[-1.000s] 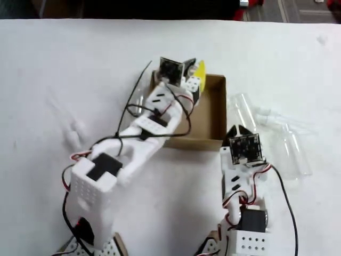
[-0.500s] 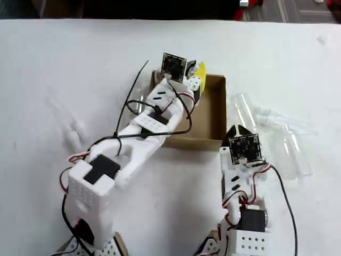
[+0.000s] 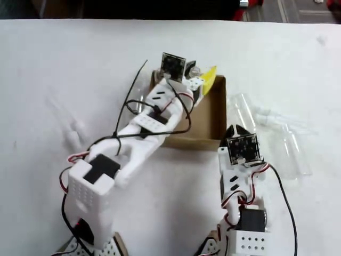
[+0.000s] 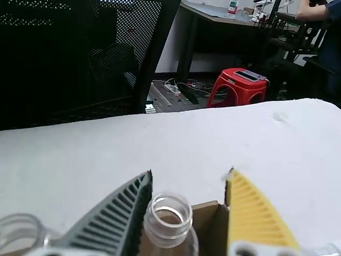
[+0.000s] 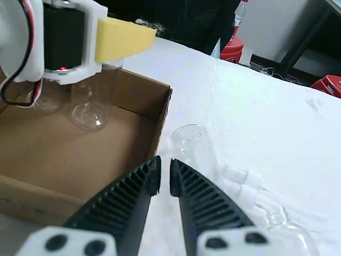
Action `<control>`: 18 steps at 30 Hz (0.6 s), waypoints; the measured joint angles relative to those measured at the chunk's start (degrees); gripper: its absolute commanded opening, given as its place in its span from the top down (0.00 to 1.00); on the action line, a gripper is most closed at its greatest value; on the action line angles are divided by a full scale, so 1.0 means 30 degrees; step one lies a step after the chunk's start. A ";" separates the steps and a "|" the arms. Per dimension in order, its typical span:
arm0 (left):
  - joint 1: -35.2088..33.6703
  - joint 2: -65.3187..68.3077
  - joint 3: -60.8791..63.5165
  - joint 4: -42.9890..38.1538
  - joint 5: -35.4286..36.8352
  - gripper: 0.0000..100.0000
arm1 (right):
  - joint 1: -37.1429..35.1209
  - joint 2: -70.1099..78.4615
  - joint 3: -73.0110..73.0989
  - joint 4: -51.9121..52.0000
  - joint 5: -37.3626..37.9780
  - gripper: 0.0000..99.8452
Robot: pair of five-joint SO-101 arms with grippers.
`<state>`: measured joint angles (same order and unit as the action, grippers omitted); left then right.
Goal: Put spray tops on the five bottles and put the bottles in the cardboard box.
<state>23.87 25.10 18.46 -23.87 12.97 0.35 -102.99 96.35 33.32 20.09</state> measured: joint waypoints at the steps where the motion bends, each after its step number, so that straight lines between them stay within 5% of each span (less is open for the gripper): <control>1: 0.0000 -0.0176 0.0000 0.0029 0.0000 0.79 | 0.0000 0.0000 0.0000 0.0000 0.0000 0.98; 10: 0.0000 -0.4777 0.0000 0.2168 0.0000 0.79 | 0.0000 0.0000 0.0000 0.0000 0.0000 0.98; 18: 0.0000 -1.2894 0.0000 0.9993 0.1055 0.79 | 0.0000 0.0000 0.0000 0.0000 0.0000 0.98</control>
<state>23.87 -13.58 18.46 6.11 16.13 0.35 -102.99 96.35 33.32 20.09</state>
